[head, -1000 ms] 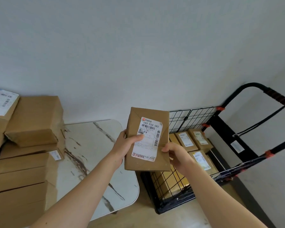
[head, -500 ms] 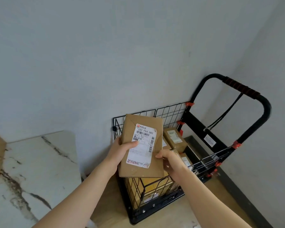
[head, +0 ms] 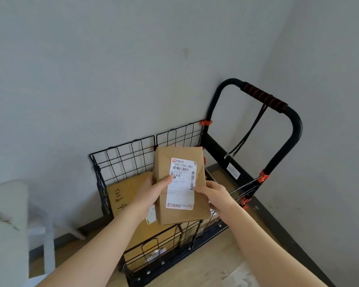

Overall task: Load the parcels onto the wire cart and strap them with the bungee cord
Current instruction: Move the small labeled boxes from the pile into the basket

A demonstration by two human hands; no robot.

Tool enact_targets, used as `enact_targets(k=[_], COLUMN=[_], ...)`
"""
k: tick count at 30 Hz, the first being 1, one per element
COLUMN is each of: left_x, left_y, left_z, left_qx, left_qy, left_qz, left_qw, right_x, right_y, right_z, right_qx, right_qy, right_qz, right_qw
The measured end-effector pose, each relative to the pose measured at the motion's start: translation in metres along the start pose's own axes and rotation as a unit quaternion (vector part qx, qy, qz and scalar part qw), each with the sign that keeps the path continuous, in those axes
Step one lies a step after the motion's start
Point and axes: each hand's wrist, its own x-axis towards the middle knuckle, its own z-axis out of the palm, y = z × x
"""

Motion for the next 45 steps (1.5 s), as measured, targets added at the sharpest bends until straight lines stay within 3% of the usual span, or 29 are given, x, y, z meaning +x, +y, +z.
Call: enact_targets(k=[6, 14, 22, 30, 37, 45], left_x=[0.055, 0.118, 0.175, 0.231, 0.273, 0.299], left_y=[0.016, 0.04, 0.024, -0.006, -0.068, -0.125], left_z=[0.02, 0.047, 0.076, 0.13, 0.164, 0.18], left_qx=[0.075, 0.081, 0.059, 0.022, -0.001, 0.014], left_qy=[-0.018, -0.071, -0.073, -0.037, 0.01, 0.037], left_qz=[0.001, -0.038, -0.113, -0.191, -0.309, -0.391], left_qw=[0.997, 0.993, 0.989, 0.981, 0.951, 0.92], right_x=[0.033, 0.092, 0.153, 0.239, 0.306, 0.349], right_y=[-0.023, -0.053, -0.045, -0.017, 0.04, 0.081], right_z=[-0.026, -0.059, -0.086, -0.128, -0.143, -0.141], right_qx=[0.001, -0.015, -0.033, -0.077, -0.151, -0.227], right_qy=[0.044, 0.081, 0.084, 0.056, -0.011, -0.044], right_qz=[-0.02, -0.004, 0.066, 0.159, 0.26, 0.309], right_qw=[0.999, 0.997, 0.994, 0.983, 0.954, 0.923])
